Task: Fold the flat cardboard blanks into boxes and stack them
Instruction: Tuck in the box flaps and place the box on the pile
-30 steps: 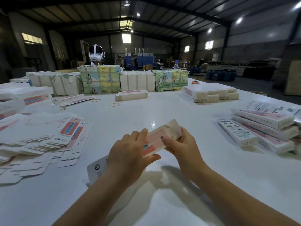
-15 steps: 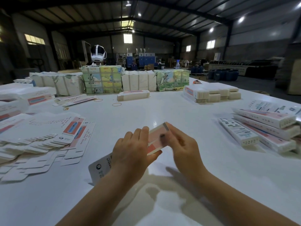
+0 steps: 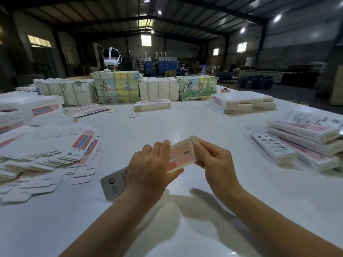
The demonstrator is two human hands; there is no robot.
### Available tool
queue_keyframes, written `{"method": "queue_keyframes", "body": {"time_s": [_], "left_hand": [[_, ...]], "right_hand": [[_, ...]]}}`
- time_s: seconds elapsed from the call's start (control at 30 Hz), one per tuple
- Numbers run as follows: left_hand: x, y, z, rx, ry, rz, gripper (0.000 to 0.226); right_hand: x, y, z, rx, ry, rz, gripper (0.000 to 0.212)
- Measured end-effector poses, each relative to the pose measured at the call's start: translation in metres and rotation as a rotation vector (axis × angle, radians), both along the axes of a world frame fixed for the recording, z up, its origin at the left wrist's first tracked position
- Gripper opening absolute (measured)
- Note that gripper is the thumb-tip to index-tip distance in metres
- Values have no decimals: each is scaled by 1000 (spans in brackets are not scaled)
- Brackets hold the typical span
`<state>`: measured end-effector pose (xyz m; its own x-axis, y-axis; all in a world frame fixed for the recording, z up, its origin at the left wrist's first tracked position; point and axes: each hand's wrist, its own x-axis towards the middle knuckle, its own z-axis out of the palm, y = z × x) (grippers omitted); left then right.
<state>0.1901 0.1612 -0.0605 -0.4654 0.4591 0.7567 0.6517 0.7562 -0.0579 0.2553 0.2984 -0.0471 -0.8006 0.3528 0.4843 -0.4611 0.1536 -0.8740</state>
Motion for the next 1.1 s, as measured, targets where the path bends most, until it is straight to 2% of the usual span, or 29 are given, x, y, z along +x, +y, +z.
{"method": "queue_keyframes", "body": {"time_s": [0.13,0.23,0.33,0.43,0.57,0.77,0.83,0.97,1.1], "left_hand": [[-2,0,-1,4,27,4,70],[-4,0,-1,-36,89,30,71],[-6,0,-1,-82,142,54,70],[-6,1,-1,-119,139,72,69],[-2,3,-2,-117,109,75,69],[4,4,0,-116,64,86,69],[5,3,0,-129,62,95,70],[6,2,2,-142,14,98,71],[7,3,3,-171,-5,116,69]], "right_hand": [[1,0,3,-79,-1,58,44],[-1,2,1,-75,-45,29,46],[-1,4,-1,105,-61,-116,46],[-1,4,-2,352,-46,-290,37],[-3,4,-7,490,-57,-335,29],[-2,0,-12,713,38,-466,19],[-2,0,-12,724,34,-463,20],[-3,2,-12,581,44,-474,20],[-4,-3,-17,699,83,-536,20]]}}
